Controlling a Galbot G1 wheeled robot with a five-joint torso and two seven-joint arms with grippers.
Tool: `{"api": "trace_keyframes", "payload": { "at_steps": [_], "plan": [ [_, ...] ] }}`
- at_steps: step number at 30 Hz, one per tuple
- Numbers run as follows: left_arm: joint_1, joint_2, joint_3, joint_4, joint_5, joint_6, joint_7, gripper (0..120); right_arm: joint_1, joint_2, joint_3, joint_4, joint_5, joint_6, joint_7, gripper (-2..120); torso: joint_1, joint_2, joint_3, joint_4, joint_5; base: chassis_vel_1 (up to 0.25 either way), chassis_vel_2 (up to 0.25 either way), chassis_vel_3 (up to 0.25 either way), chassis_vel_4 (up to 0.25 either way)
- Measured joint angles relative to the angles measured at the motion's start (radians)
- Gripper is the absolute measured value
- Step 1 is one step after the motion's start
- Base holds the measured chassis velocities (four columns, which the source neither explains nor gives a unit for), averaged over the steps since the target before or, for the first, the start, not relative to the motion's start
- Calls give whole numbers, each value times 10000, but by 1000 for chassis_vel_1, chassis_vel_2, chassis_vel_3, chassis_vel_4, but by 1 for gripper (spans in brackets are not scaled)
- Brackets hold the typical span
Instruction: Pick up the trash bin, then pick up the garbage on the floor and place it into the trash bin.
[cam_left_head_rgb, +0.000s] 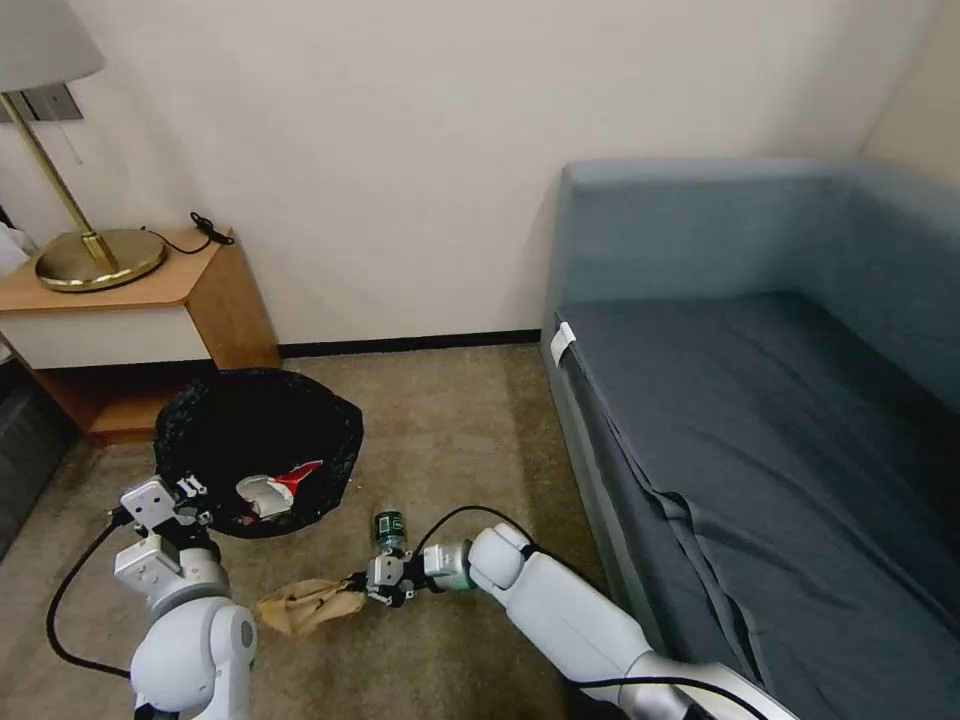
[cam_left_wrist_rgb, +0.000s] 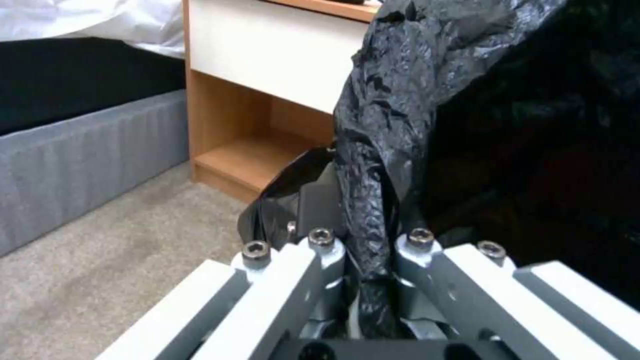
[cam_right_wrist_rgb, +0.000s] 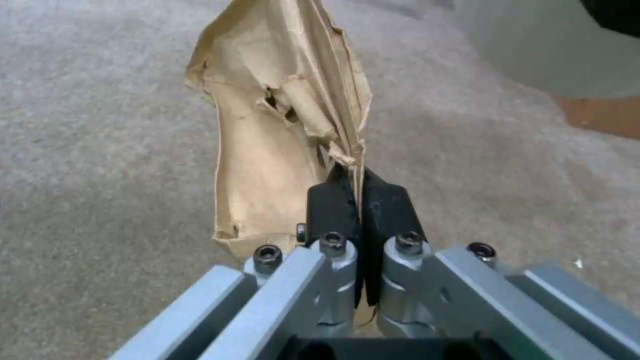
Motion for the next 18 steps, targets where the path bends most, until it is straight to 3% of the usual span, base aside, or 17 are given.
{"api": "trace_keyframes", "payload": {
  "at_steps": [18],
  "plan": [
    [-58,0,73,347,2,-95,10,4,-429,-1035,1051,896,1177,158,435,0,0,-1,0,-1,0,0,0,0,0]
  ]
}}
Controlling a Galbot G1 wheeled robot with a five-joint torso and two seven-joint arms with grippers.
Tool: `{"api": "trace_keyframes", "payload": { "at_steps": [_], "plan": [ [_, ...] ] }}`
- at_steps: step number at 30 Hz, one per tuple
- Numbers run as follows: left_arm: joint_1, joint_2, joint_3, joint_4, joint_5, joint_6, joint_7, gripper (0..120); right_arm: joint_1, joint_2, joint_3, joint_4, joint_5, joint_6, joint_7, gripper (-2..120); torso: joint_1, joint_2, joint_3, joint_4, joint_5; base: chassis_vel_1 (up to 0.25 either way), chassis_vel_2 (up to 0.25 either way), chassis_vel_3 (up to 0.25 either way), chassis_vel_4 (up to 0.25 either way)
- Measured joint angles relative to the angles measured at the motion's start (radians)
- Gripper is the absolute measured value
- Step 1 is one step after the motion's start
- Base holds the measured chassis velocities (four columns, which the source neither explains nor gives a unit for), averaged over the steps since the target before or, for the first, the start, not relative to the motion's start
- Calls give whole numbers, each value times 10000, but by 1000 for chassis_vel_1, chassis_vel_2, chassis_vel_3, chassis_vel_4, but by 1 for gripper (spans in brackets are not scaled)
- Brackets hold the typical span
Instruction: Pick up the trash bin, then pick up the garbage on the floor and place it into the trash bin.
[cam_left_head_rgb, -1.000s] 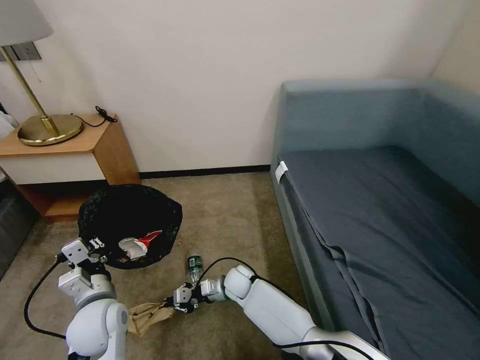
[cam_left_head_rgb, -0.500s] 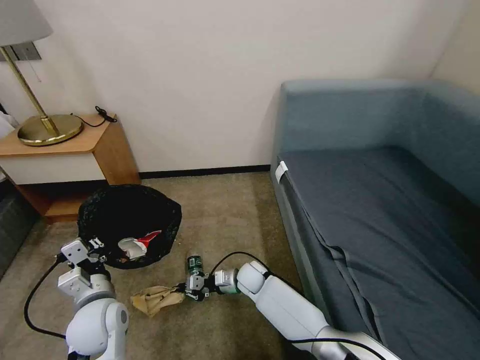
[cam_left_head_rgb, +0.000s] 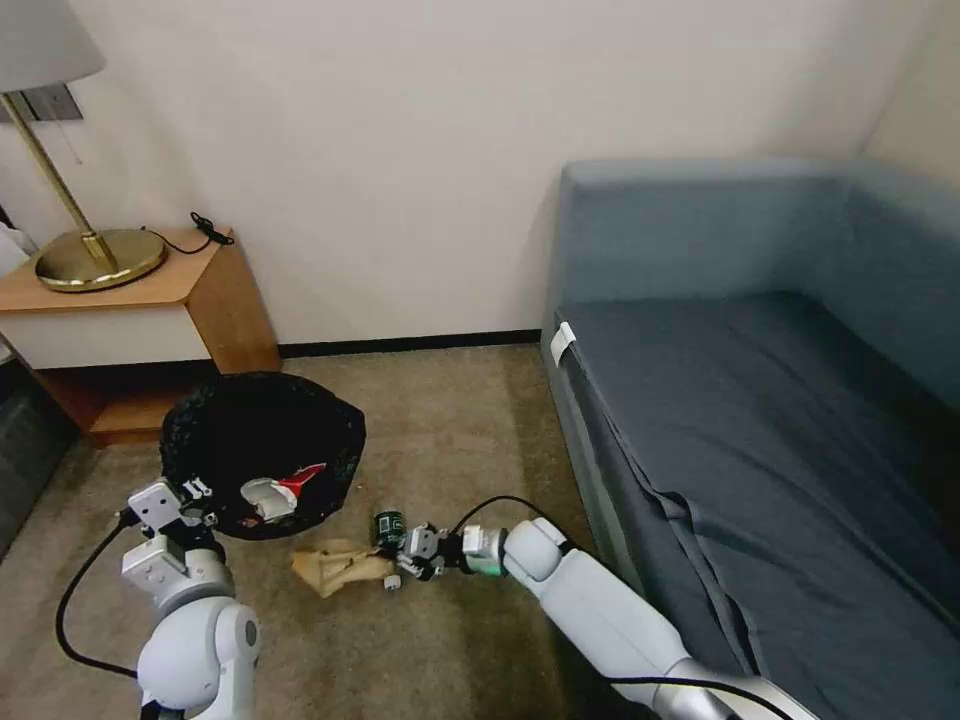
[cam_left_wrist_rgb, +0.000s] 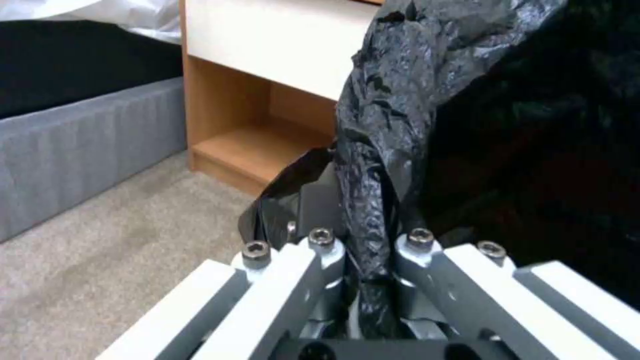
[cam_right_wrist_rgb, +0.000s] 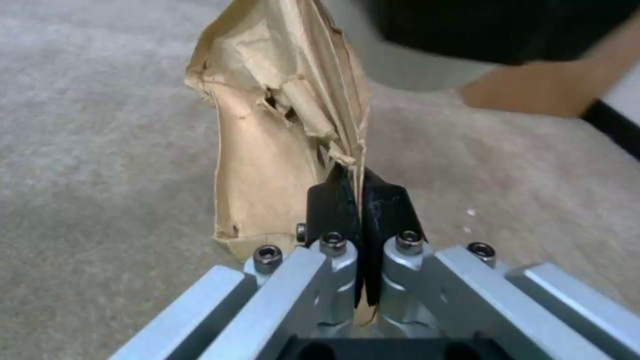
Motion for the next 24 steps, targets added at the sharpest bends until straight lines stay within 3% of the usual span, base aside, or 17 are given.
{"api": "trace_keyframes", "payload": {
  "at_steps": [7,24],
  "plan": [
    [-52,0,16,18,18,-2,0,4,-59,-416,268,547,476,-97,131,0,0,1,0,2,2,0,0,0,0],
    [-40,0,8,-35,26,14,9,4,-494,-487,1632,1291,862,-183,313,0,0,1,0,2,-1,0,0,0,0]
  ]
}}
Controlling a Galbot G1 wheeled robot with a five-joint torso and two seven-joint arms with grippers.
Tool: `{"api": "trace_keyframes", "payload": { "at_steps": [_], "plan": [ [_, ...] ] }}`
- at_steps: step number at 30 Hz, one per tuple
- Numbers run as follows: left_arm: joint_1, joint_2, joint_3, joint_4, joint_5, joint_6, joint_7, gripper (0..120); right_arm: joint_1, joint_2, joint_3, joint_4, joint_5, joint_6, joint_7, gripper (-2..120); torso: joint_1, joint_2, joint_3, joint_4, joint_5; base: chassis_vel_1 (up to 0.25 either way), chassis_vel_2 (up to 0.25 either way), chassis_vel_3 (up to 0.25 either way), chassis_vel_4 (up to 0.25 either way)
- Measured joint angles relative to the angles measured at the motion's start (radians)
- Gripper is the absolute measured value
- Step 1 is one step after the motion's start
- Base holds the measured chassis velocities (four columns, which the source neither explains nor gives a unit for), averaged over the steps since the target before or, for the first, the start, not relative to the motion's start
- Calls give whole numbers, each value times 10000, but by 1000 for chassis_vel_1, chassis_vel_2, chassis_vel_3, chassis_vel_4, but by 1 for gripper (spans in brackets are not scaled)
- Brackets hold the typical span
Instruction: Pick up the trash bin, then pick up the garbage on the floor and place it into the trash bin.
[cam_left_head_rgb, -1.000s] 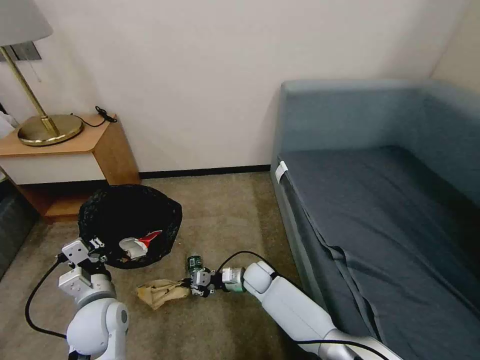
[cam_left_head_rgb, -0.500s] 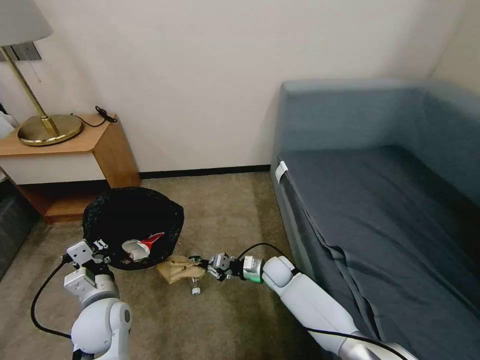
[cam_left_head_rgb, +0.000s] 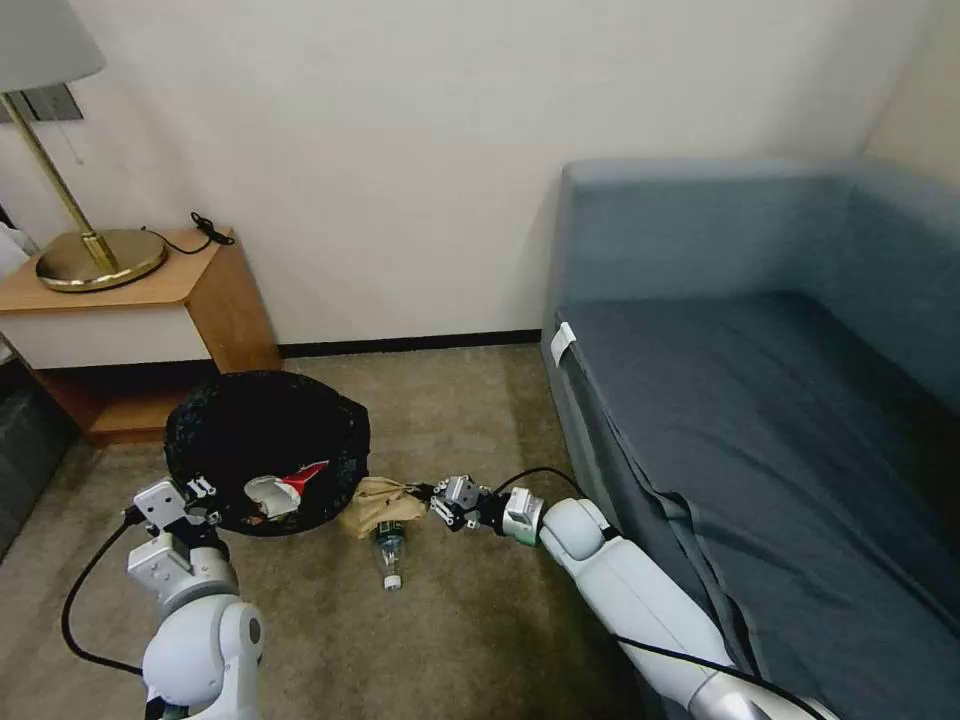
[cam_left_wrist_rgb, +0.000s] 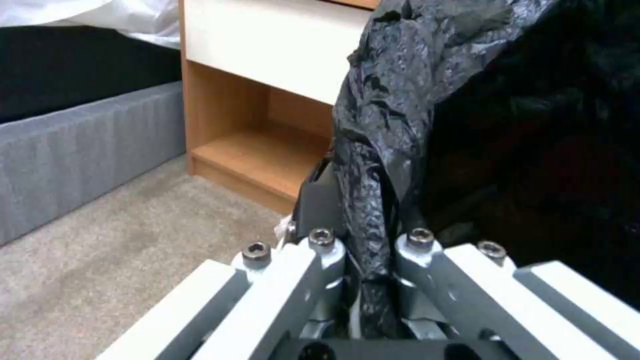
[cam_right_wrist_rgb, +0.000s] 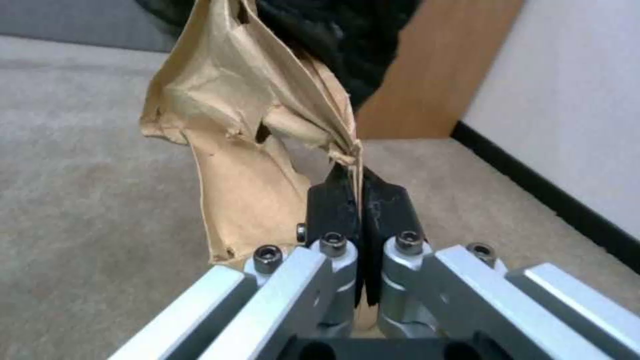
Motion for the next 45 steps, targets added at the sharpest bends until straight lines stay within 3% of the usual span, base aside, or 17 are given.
{"api": "trace_keyframes", "payload": {
  "at_steps": [21,45],
  "plan": [
    [103,0,-84,-45,-61,3,32,4,-518,-101,1168,1038,447,25,546,0,0,0,0,-3,1,0,0,0,0],
    [-14,0,-59,43,-47,68,-108,4,-663,-52,483,3446,858,-448,2293,0,0,0,0,-2,0,0,0,0,0]
  ]
}}
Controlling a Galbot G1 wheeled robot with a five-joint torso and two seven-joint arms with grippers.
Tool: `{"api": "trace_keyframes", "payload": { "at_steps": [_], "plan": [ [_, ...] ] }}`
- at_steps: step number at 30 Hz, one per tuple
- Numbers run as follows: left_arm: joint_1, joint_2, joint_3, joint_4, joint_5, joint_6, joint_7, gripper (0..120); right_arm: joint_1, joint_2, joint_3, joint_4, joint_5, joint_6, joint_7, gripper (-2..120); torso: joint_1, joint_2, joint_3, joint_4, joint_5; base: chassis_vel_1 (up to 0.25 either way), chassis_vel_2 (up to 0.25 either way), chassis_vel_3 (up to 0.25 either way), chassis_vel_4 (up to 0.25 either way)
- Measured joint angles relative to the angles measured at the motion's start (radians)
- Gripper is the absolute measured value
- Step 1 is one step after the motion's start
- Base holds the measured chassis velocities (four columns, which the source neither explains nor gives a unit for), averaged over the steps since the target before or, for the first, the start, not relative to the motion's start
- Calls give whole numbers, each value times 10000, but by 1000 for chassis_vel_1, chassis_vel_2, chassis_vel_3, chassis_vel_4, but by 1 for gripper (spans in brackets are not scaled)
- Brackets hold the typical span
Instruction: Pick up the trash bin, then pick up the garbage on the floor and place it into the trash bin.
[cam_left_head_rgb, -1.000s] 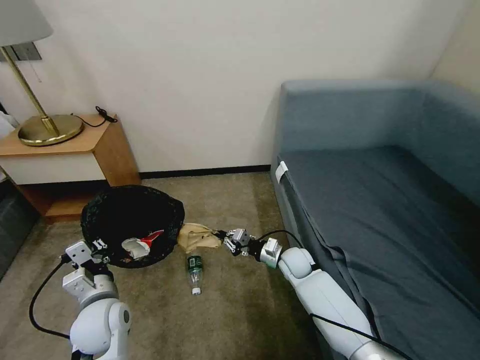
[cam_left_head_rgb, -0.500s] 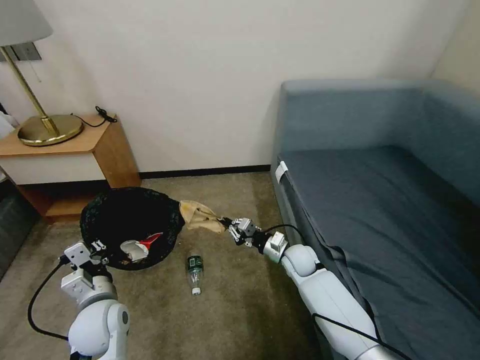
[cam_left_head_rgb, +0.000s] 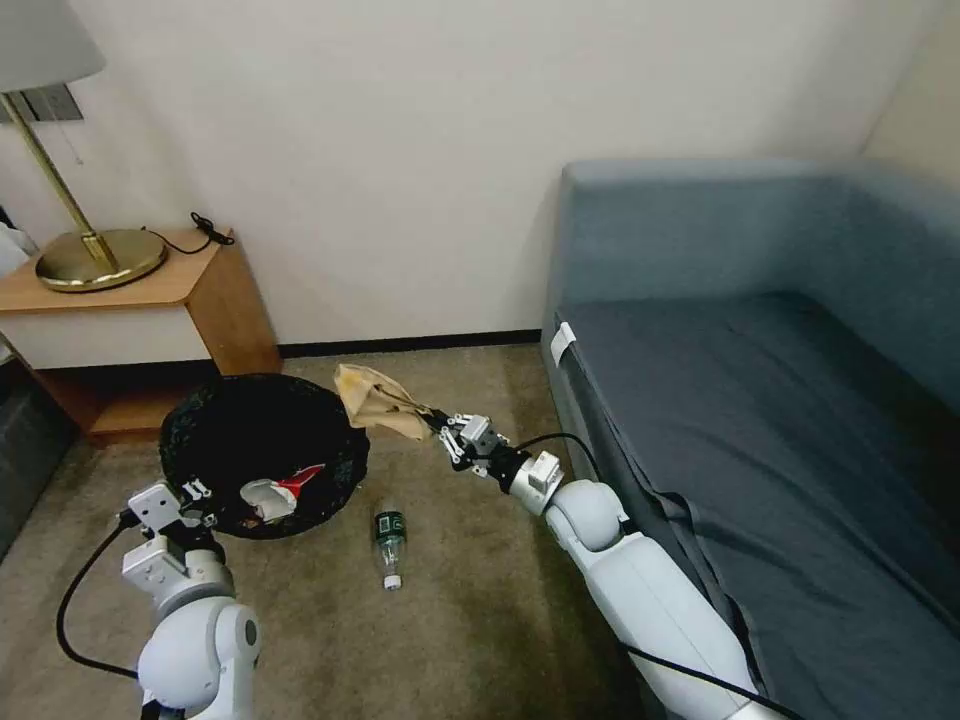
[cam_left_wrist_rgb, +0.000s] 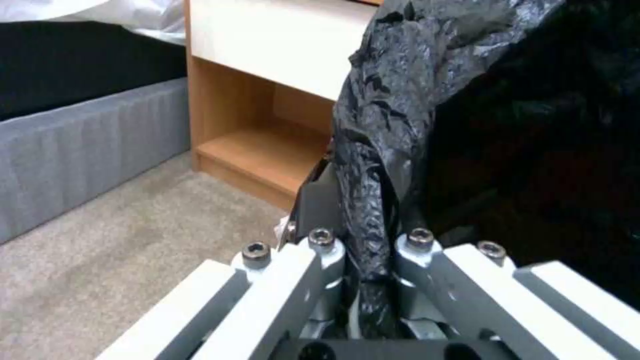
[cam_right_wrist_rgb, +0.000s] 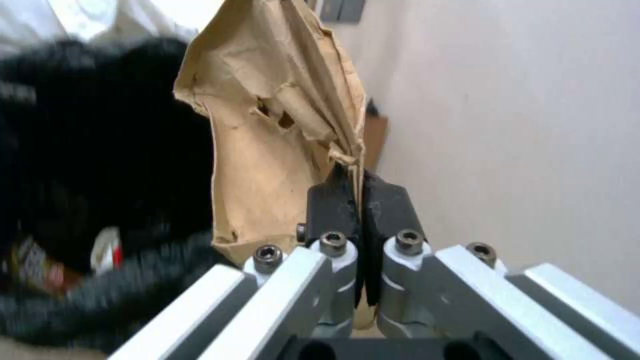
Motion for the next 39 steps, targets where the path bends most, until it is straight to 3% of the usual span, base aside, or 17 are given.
{"api": "trace_keyframes", "payload": {
  "at_steps": [17,39],
  "plan": [
    [94,0,148,-3,23,296,-190,4,92,169,-1097,879,29,-285,631,0,0,1,0,0,0,0,0,0,0],
    [99,0,240,-54,126,376,-232,4,351,569,-2165,605,-196,-476,914,0,0,0,0,0,1,0,0,0,0]
  ]
}}
